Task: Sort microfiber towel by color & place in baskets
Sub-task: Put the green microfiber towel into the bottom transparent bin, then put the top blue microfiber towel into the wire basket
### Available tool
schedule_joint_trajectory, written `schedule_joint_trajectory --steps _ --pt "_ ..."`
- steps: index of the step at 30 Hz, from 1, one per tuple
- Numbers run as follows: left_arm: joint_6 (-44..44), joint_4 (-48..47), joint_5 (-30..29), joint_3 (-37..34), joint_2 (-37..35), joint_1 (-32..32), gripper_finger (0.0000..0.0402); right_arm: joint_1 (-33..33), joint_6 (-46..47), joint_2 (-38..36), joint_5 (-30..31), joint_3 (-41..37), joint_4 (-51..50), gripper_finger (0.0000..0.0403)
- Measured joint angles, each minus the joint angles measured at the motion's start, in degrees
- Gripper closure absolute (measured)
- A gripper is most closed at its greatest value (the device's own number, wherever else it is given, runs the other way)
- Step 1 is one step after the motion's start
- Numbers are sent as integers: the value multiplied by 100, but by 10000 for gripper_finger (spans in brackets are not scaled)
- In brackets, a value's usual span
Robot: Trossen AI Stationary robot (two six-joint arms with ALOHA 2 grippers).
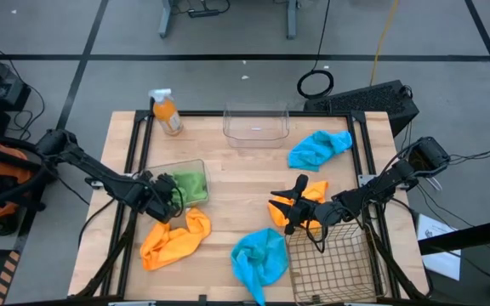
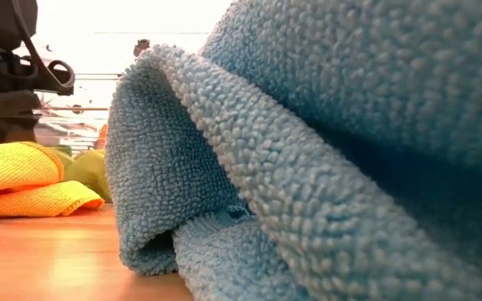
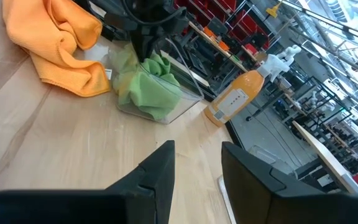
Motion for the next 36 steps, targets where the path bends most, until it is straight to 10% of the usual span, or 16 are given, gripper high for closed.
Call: schedule_joint_trajectory --steps 21,25,32,36 --pt "220 -1608 -479 1394 -101 0 389 0 92 0 15 0 -48 282" --pt "444 -1570 -971 1755 -101 0 389 -1 471 -2 1009 94 4 282" --pt "1768 -249 -2640 2160 -105 0 389 -167 785 -622 1461 683 -2079 282" --pt "2993 1146 -3367 2037 -61 16 388 -498 1753 -1242 733 1230 -4304 282"
